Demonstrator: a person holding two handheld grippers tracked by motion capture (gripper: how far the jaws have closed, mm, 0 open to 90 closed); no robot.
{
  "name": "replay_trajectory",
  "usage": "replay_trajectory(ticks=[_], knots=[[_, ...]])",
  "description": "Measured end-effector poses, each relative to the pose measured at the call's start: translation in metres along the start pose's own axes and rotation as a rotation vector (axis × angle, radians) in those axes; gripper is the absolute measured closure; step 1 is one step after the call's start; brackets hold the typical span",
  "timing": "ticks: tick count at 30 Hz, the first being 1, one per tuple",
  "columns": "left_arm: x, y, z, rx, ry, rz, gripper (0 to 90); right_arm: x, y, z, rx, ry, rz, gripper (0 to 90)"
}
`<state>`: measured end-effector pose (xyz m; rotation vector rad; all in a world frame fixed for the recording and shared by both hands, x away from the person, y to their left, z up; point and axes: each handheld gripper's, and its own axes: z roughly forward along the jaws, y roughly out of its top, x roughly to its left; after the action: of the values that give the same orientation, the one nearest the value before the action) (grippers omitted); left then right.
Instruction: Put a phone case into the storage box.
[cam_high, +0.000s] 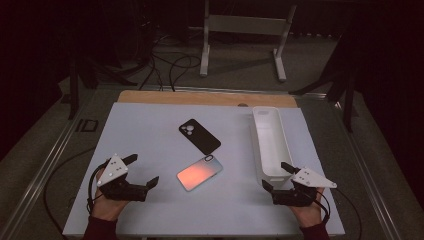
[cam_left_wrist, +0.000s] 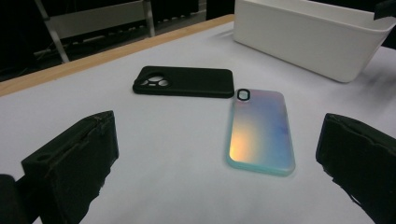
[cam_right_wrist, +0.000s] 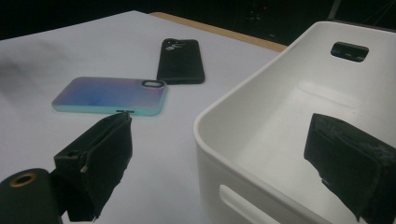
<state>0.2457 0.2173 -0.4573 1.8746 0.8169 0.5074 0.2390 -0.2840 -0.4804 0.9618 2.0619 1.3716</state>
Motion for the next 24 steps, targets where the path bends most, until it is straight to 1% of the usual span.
replay_trajectory(ticks=[3,5,10,15,17,18,23,24], knots=[[-0.002,0.007,0.005,0.017,-0.01,0.017,0.0,0.0,0.001,0.0,-0.003,-0.004,-0.005,7.6],[-0.003,0.011,0.009,0.031,-0.013,0.031,0.0,0.0,0.001,-0.001,-0.006,-0.004,0.003,7.6],[-0.003,0.018,0.019,0.062,-0.024,0.032,0.0,-0.001,0.0,-0.001,-0.004,-0.008,0.005,7.6],[-0.004,0.023,0.031,0.105,-0.037,0.037,0.0,-0.001,0.001,-0.002,-0.003,-0.013,0.003,7.6],[-0.005,0.024,0.034,0.112,-0.04,0.042,0.0,-0.001,0.001,-0.002,-0.002,-0.013,0.002,7.6],[-0.005,0.025,0.039,0.13,-0.044,0.05,0.0,-0.001,0.001,-0.001,-0.001,-0.013,0.002,7.6],[-0.008,0.029,0.051,0.179,-0.052,0.069,0.0,-0.001,0.001,-0.001,0.004,-0.011,0.001,7.6],[-0.008,0.029,0.051,0.179,-0.052,0.069,0.0,-0.001,0.001,-0.001,0.004,-0.011,0.001,7.6]])
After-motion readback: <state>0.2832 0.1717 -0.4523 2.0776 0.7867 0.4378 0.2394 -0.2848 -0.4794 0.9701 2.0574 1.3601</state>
